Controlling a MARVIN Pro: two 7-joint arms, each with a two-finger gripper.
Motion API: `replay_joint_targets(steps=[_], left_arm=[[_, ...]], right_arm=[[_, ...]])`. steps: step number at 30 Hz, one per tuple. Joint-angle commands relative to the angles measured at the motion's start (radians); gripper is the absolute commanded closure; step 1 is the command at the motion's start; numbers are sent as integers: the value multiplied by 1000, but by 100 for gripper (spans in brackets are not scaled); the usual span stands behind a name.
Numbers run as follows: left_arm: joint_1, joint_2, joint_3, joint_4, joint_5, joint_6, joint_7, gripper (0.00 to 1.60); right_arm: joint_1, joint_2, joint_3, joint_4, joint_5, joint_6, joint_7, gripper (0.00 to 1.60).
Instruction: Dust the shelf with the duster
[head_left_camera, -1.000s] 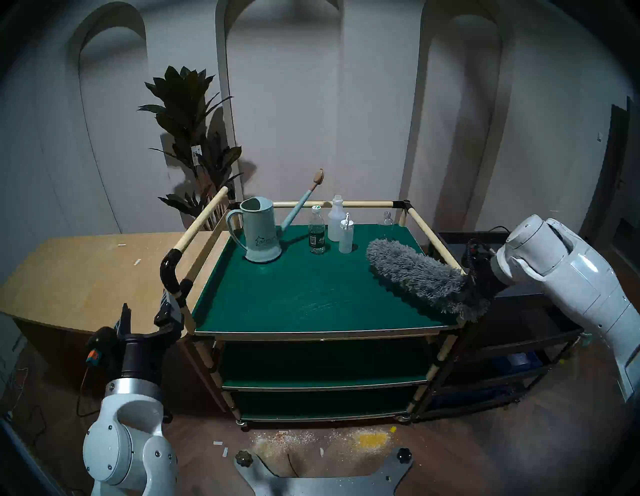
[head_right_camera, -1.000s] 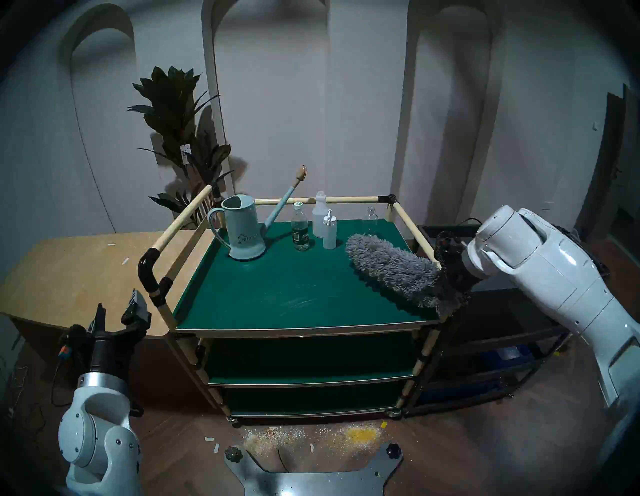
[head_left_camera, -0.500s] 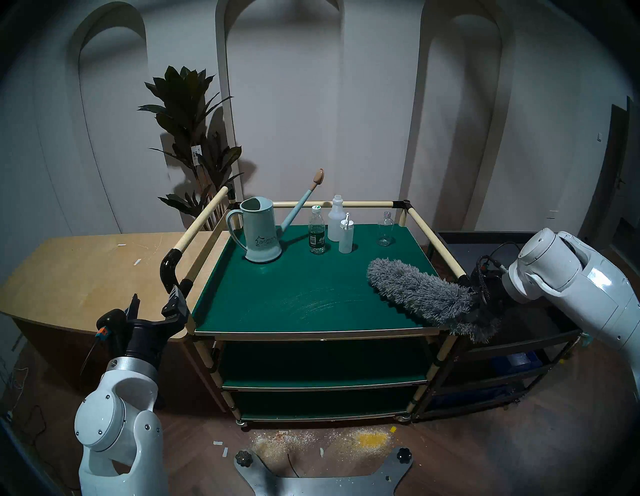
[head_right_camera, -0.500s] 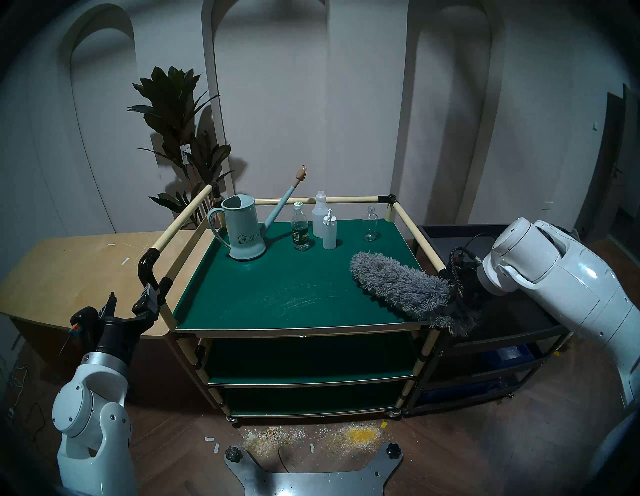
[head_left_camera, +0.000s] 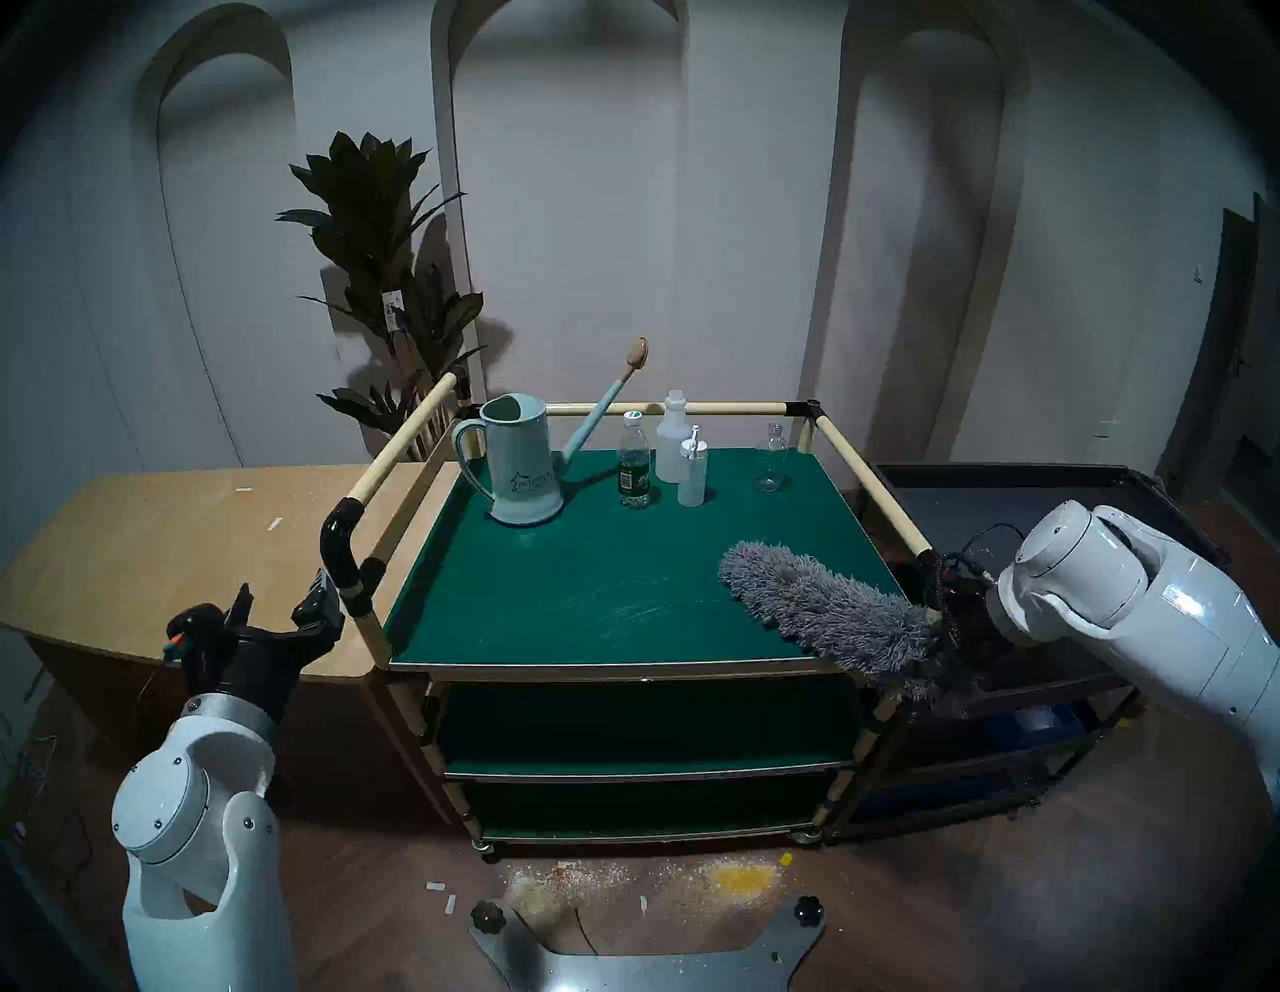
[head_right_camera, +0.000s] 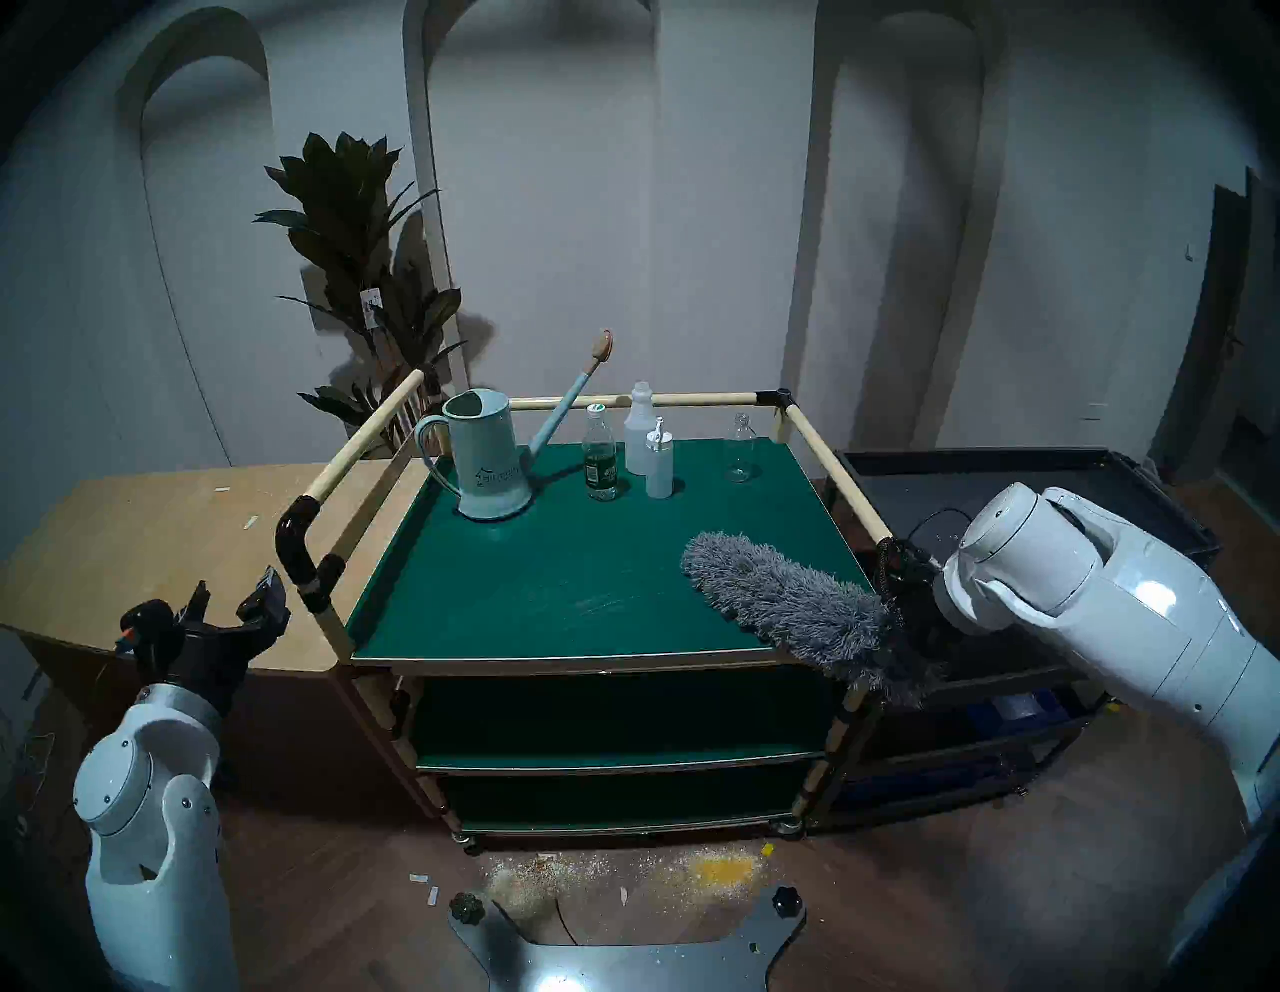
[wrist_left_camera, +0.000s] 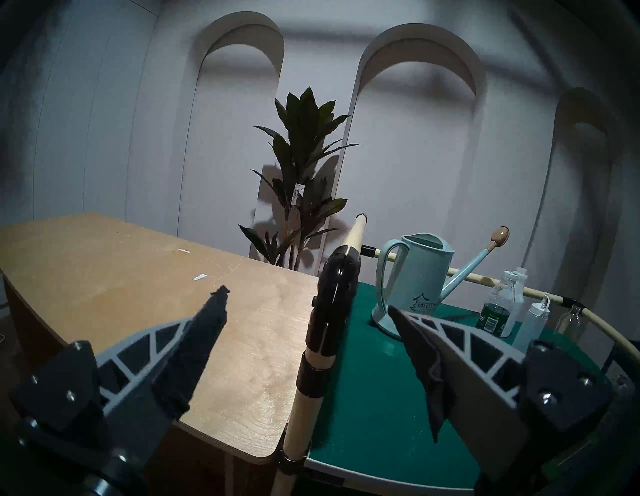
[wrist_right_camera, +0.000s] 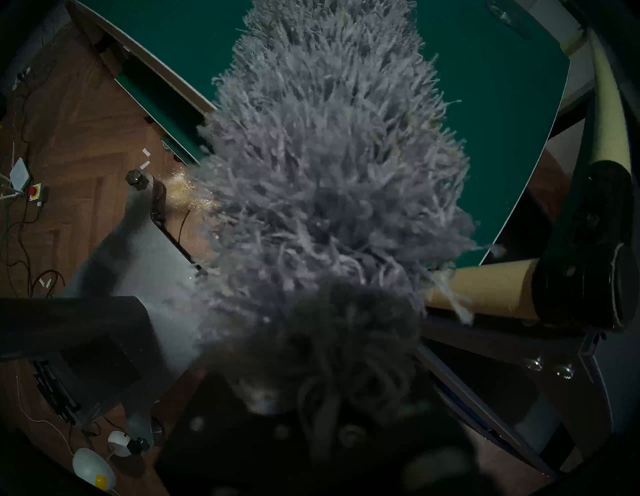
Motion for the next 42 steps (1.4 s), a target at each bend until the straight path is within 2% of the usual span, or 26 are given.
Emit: replay_joint_targets(steps=[1,6,10,18,24,34,38,42], left_arm=[[-46,41,-11,1,-15,20,-20,0],[-65,58,-13,16,-29,46,-33,0],[-83,73,-15,28,-41,68,-44,0],[-111,103,-44,52,-68,114,-60,0],[-109,112,-87,63,-91,152,-66,0],[-83,96,-162,61,-131,204,-63,0],[-82,91,-181,65,-148,225,-65,0],[-89,96,-186,72,-162,244,-69,0]], right_arm=[[-35,-8,41,-2,11,-2,-94,160],[-61,-17,61,17,22,-2,-168,160],[-86,-47,74,26,34,-2,-232,160],[-111,-160,109,4,66,-4,-366,160],[-122,-238,127,-24,83,-35,-478,160],[-98,-363,90,-32,109,-103,-658,160],[-96,-412,107,-15,113,-92,-729,160],[-120,-458,160,-5,139,-15,-796,160]])
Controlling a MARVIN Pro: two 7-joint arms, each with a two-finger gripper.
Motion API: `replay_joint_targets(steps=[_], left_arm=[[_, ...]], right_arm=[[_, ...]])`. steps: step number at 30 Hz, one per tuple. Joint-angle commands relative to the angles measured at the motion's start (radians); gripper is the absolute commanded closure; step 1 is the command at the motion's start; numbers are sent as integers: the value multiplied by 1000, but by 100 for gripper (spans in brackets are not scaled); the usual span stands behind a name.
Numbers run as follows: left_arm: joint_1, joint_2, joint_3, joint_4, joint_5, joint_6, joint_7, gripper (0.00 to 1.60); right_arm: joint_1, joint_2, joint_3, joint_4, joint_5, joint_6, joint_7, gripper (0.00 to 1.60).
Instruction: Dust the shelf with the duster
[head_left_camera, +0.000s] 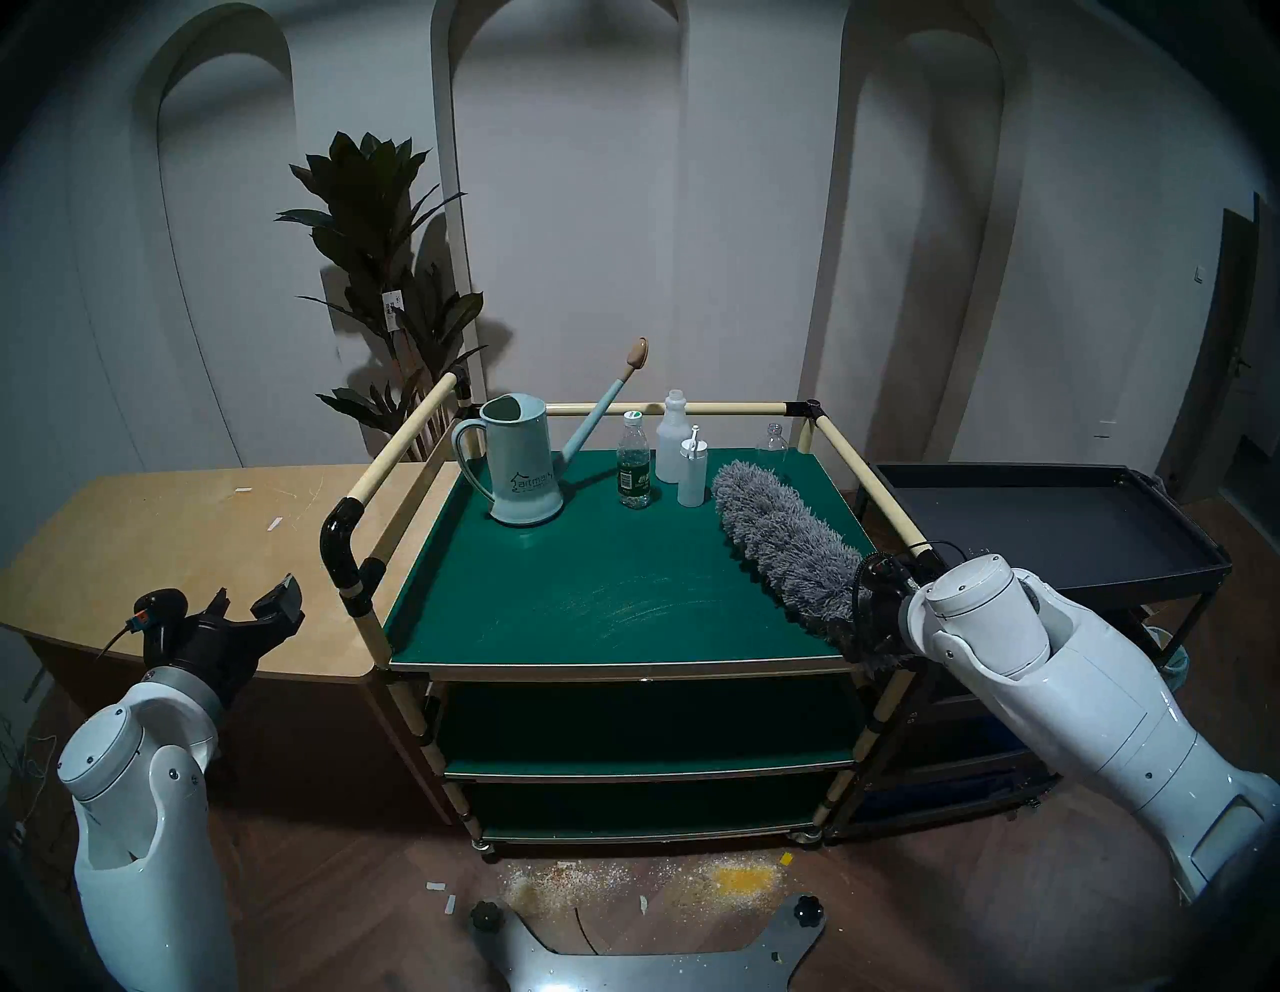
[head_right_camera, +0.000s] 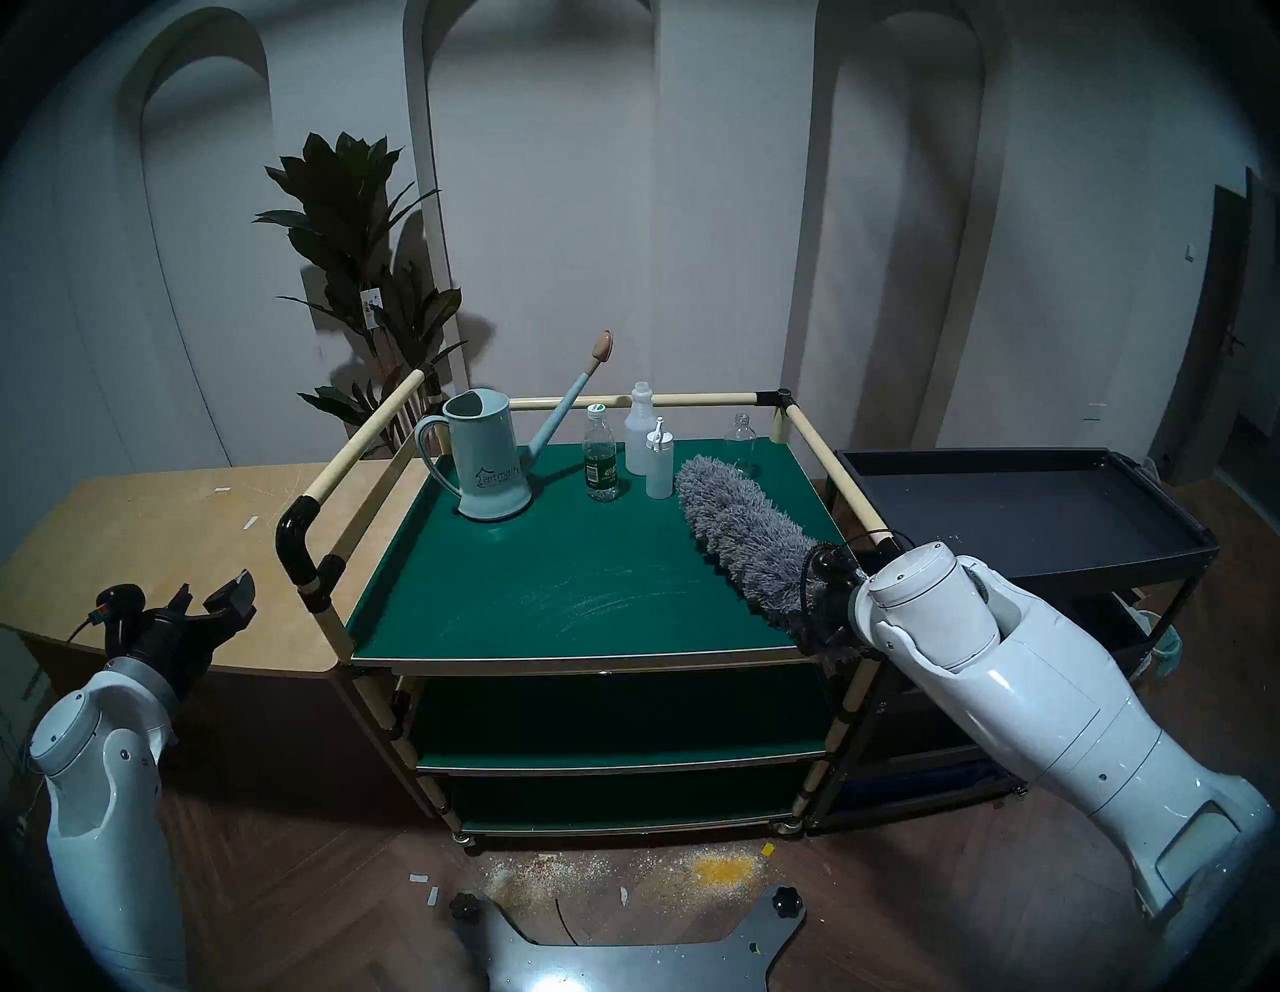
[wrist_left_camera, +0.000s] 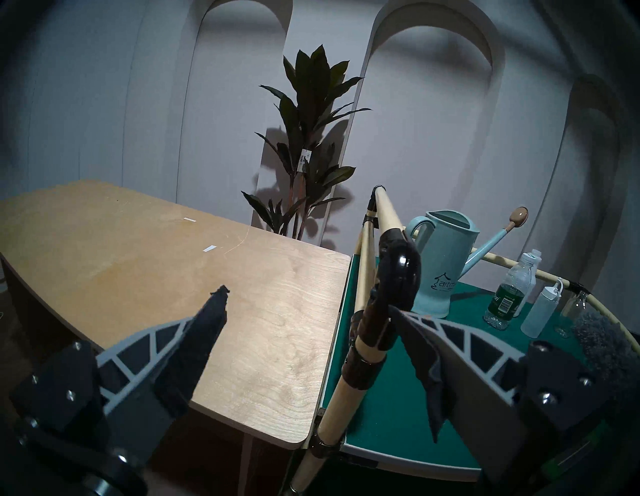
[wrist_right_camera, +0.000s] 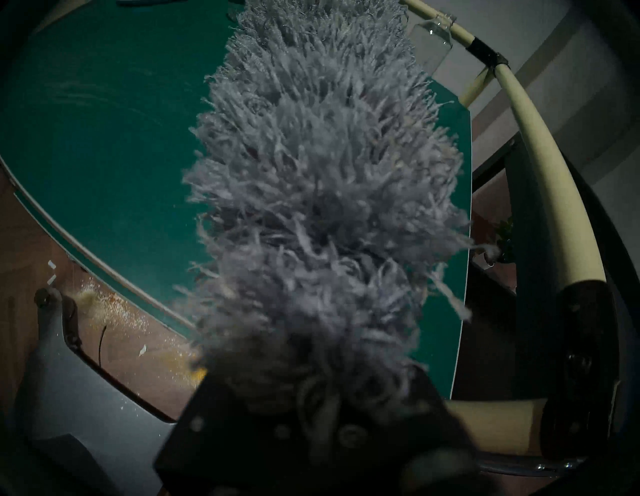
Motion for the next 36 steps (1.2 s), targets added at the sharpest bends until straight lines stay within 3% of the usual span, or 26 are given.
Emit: replay_joint_targets(steps=[1,3,7,17,30,36], left_arm=[[-10,6,-19,-5,-21,19,-6,0],[-17,15,-19,1,-25,30,-8,0],[-30,29,-13,9,-30,44,-14,0],[-48,42,8,4,-31,68,-16,0],[-60,44,54,-17,-14,80,-1,0],[-68,43,75,-22,0,80,12,0]], right_arm=[[-14,-114,88,7,42,76,-116,160],[-25,-103,92,-8,94,76,-152,160],[-11,-55,85,-31,169,76,-122,160],[113,18,-1,7,245,76,-88,160],[249,145,-166,58,221,76,21,160],[290,147,-227,97,178,76,64,160]])
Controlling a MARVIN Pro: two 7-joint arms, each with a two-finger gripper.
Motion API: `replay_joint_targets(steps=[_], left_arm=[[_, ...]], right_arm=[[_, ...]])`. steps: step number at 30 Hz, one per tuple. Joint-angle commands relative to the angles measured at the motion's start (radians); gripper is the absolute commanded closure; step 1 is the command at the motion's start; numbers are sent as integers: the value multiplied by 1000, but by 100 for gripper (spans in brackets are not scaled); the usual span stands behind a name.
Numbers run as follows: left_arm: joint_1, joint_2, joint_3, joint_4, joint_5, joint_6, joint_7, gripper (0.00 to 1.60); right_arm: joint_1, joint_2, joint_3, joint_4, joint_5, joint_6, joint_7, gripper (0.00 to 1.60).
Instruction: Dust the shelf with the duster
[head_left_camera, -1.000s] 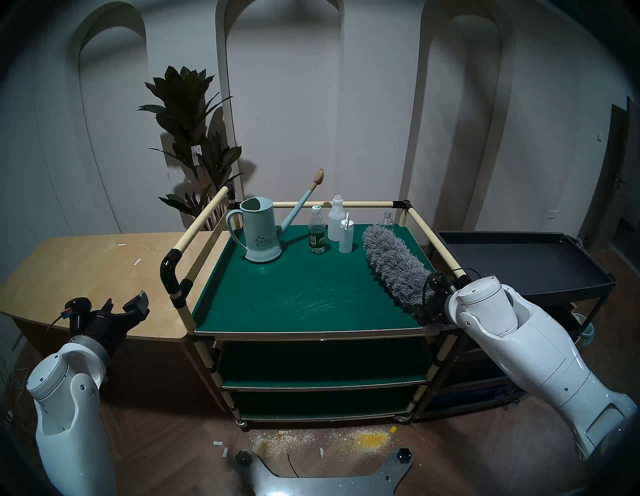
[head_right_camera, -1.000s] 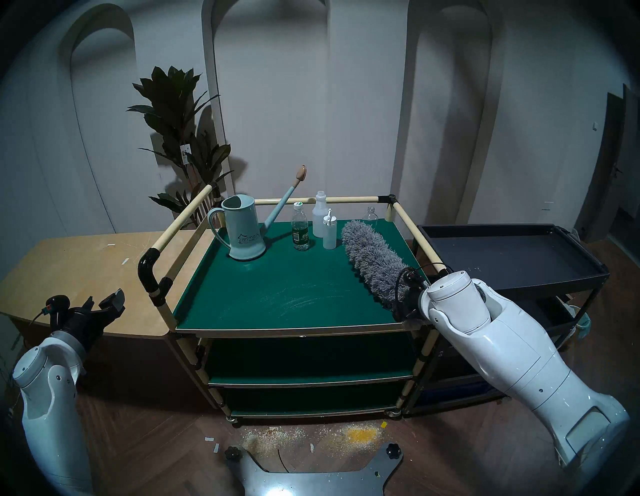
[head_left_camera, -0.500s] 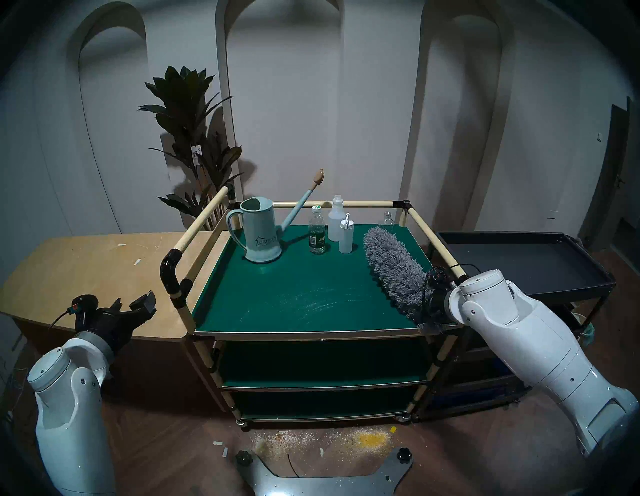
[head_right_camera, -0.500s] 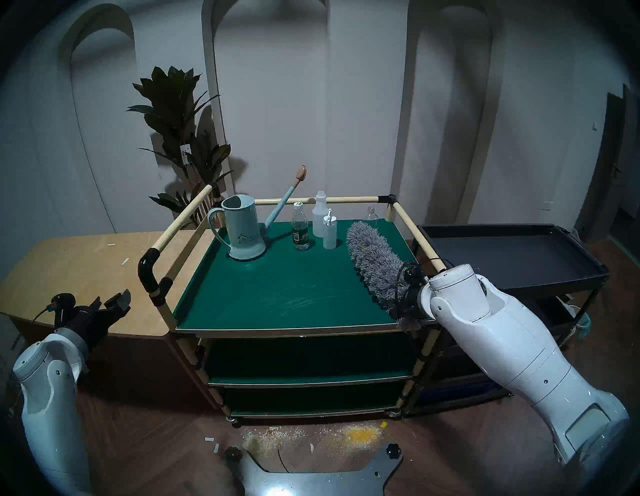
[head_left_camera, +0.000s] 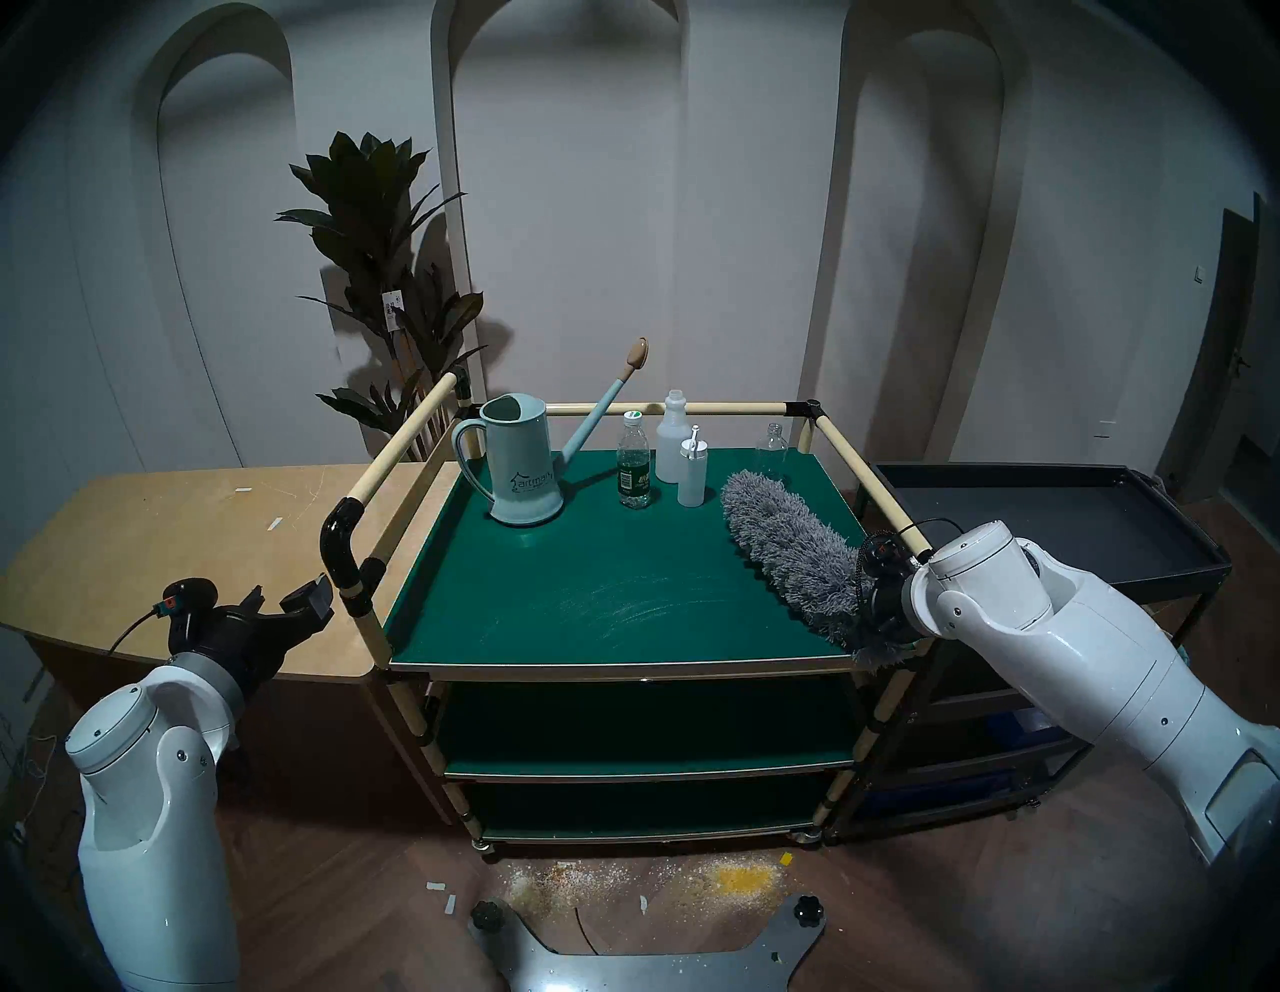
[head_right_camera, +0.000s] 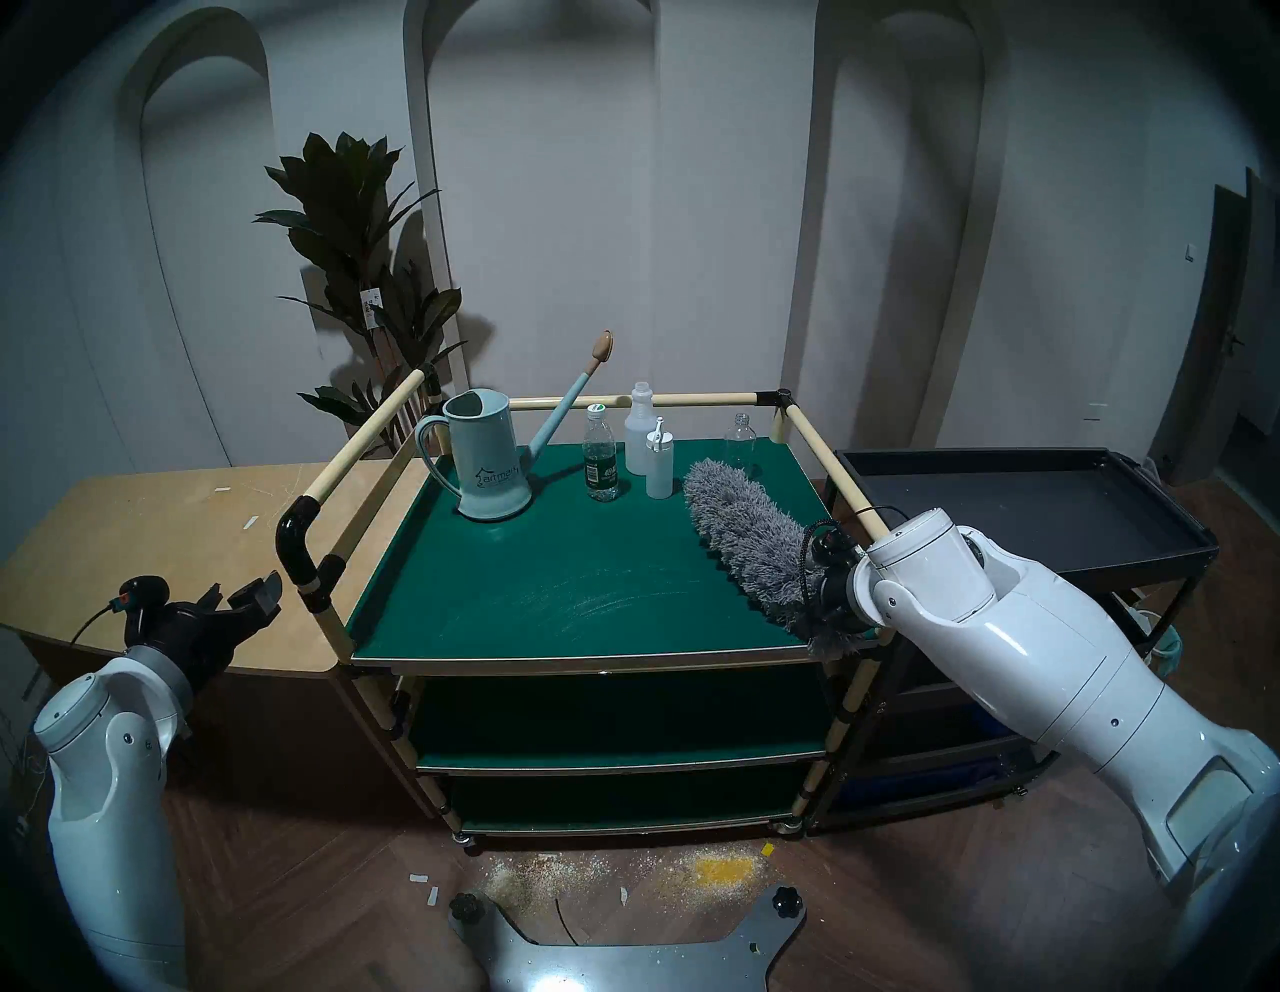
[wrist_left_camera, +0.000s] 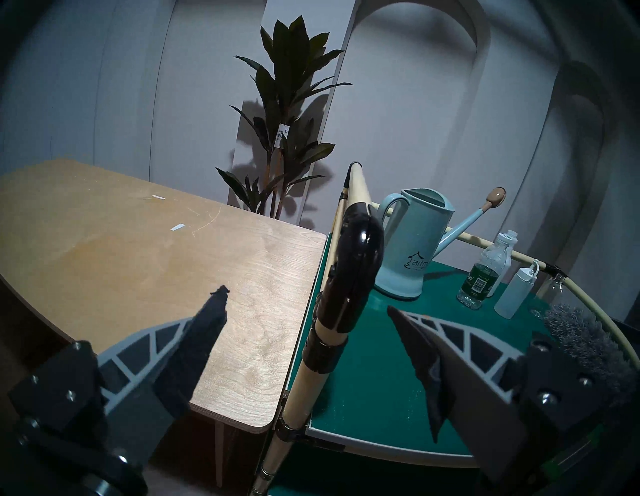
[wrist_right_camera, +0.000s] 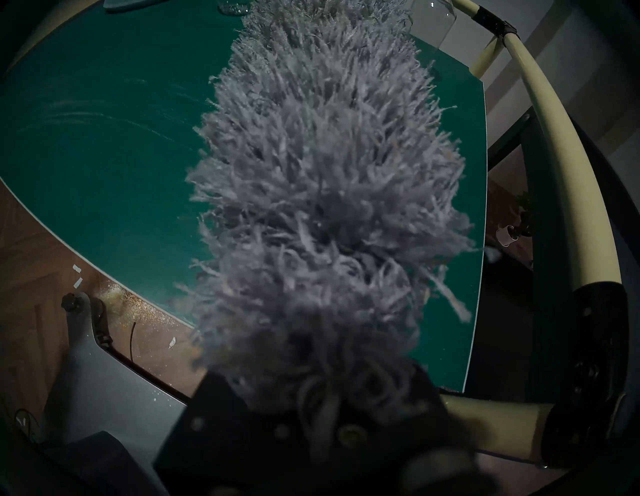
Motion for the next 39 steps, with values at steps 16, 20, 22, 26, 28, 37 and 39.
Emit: replay_joint_targets(steps=[16,20,22,26,28,37,39], left_arm=[[6,-28,-11,-79,32,-12,78,0],[22,-47,-25,-90,33,-14,89,0],[33,-58,-34,-95,32,-17,93,0],[52,-80,-53,-104,30,-21,103,0],[61,-91,-63,-108,29,-23,108,0],[100,-140,-107,-108,14,-36,130,0],[106,-149,-116,-107,11,-38,137,0]], right_arm=[[263,-54,-276,128,-197,-3,247,160],[296,-64,-321,135,-217,-3,285,160],[316,-74,-347,139,-229,-3,305,160],[351,-97,-395,148,-247,-3,341,160],[366,-111,-419,152,-257,-3,356,160],[436,-185,-518,190,-302,-3,412,160],[449,-206,-538,203,-308,-3,421,160]])
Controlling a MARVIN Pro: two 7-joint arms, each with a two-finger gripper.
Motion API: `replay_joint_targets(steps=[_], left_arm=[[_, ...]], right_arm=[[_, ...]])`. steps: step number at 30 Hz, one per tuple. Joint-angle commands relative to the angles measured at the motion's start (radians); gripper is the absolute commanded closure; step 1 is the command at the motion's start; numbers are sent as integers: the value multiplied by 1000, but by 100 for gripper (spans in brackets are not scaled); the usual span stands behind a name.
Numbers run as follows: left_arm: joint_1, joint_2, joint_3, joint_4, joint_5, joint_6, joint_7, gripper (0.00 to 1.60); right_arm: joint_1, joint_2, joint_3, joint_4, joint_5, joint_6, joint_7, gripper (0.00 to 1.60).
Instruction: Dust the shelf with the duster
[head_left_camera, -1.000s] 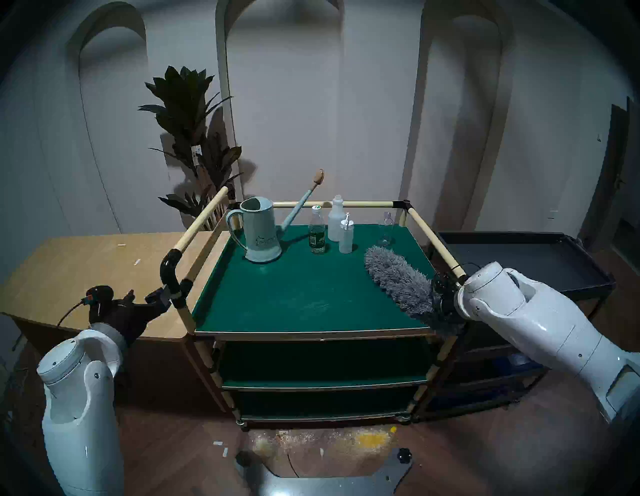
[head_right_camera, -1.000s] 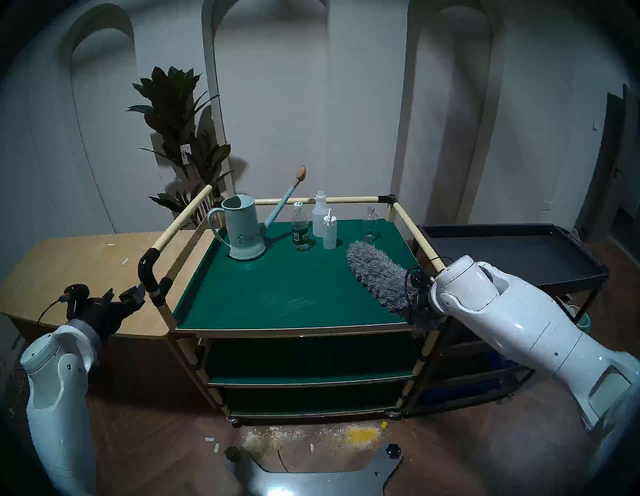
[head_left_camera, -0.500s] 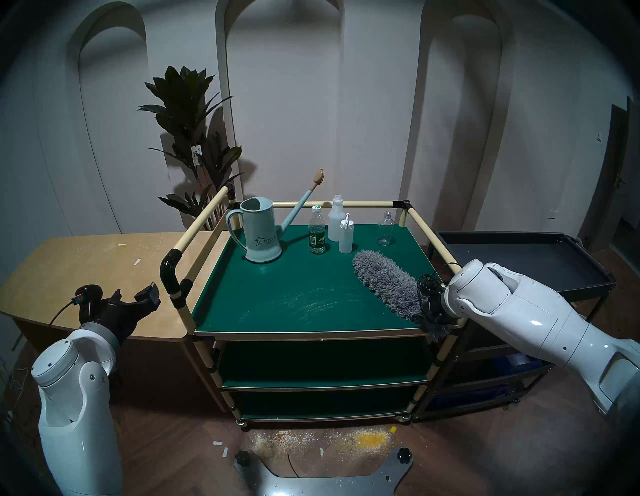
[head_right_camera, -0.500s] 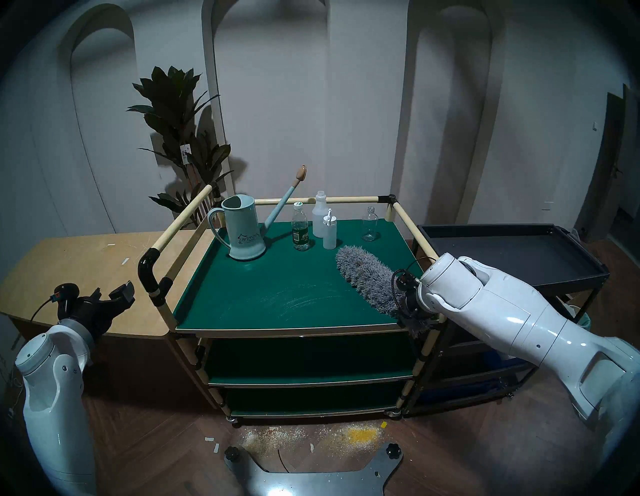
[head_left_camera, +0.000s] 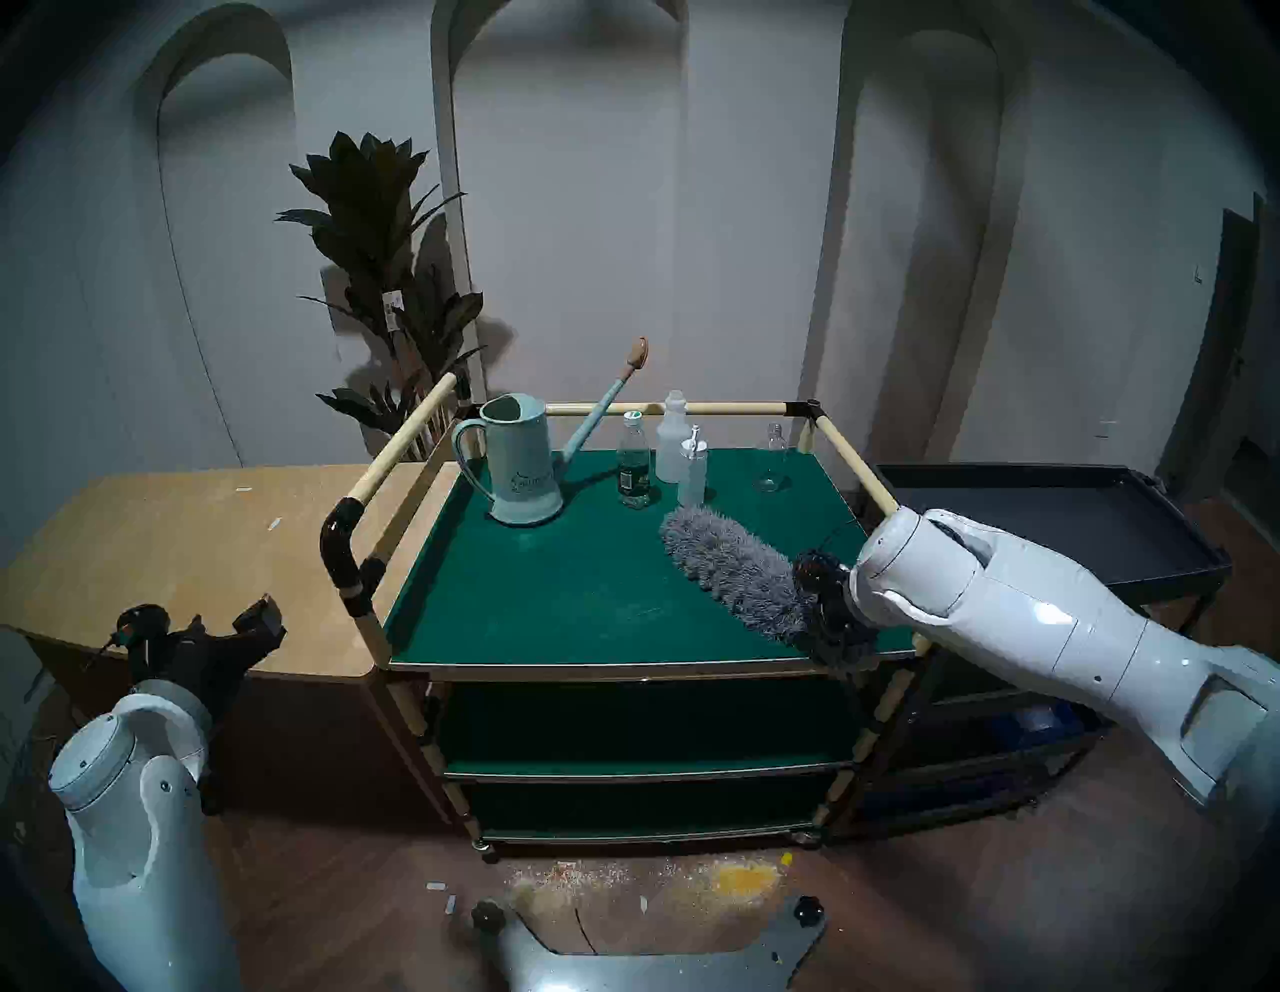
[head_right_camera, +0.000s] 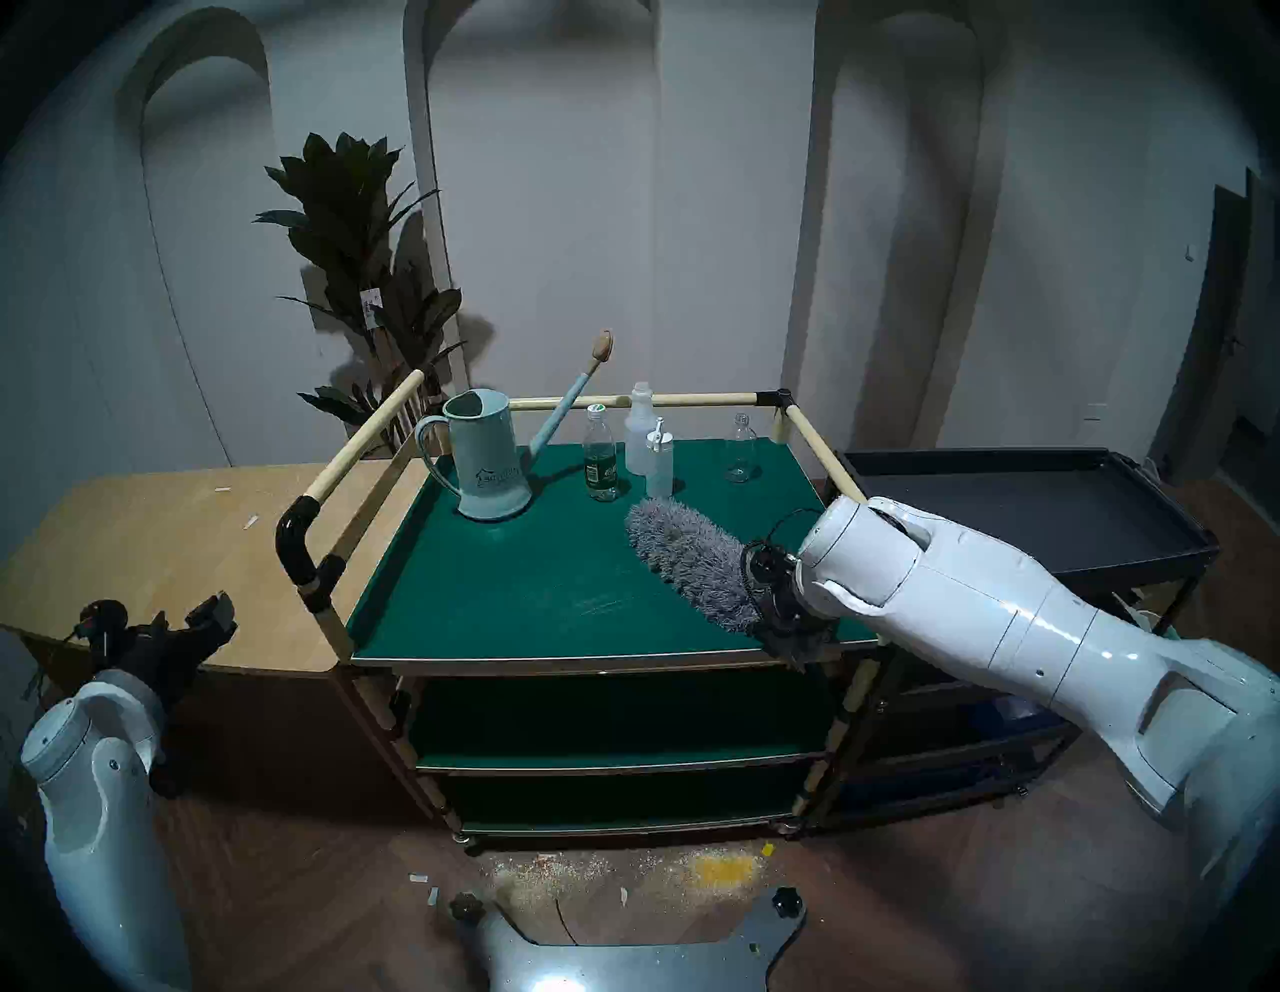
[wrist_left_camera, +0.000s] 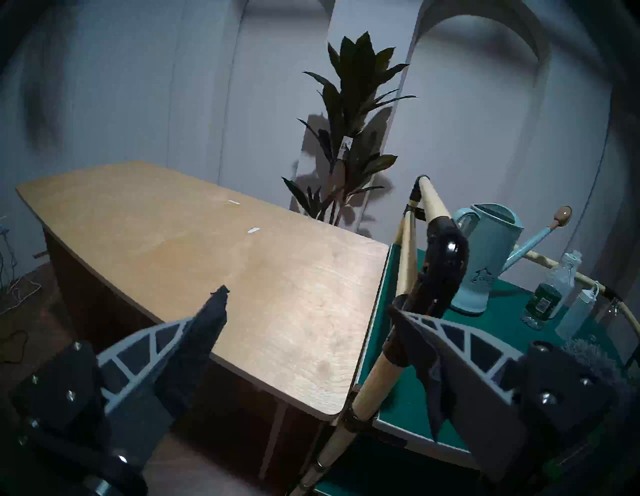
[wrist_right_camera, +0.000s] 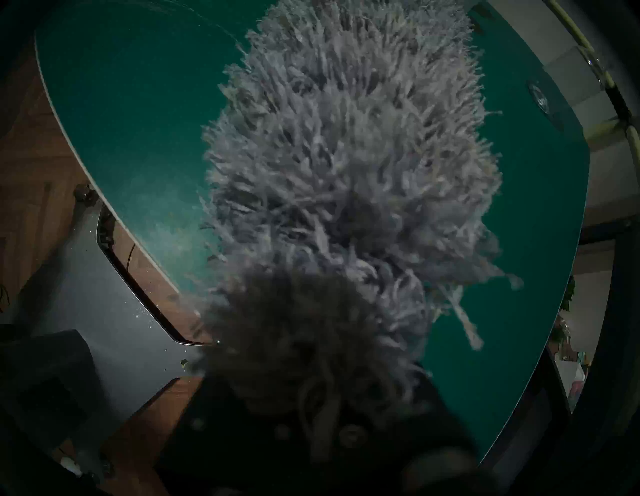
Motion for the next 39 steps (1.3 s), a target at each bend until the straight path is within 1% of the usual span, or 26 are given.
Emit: replay_joint_targets(steps=[1,2,4,5,7,10,11,12,16,26,39], left_arm=[[26,-36,-33,-20,-7,-21,7,0],[31,-45,-43,-19,-12,-27,12,0],[35,-48,-48,-18,-13,-28,14,0],[38,-54,-56,-19,-15,-32,18,0],[44,-63,-68,-19,-18,-36,24,0],[58,-82,-85,-21,-24,-45,32,0],[62,-89,-90,-21,-25,-47,36,0],[67,-95,-94,-21,-27,-50,37,0],[88,-123,-110,-27,-36,-64,43,0],[157,-203,-150,-56,-50,-103,55,0],[232,-304,-199,-74,-72,-138,57,0]], right_arm=[[53,-99,-69,18,-17,-2,50,160],[66,-120,-88,26,-26,-2,59,160],[71,-123,-96,24,-27,-2,61,160],[78,-141,-106,35,-35,-2,67,160],[85,-149,-122,30,-38,-2,71,160],[97,-185,-146,48,-51,-2,87,160],[100,-180,-155,33,-50,-2,89,160],[103,-199,-161,44,-56,-2,95,160],[113,-225,-193,36,-63,-2,116,160],[118,-245,-279,-2,-72,-2,164,160],[119,-295,-350,-45,-98,-2,169,160]])
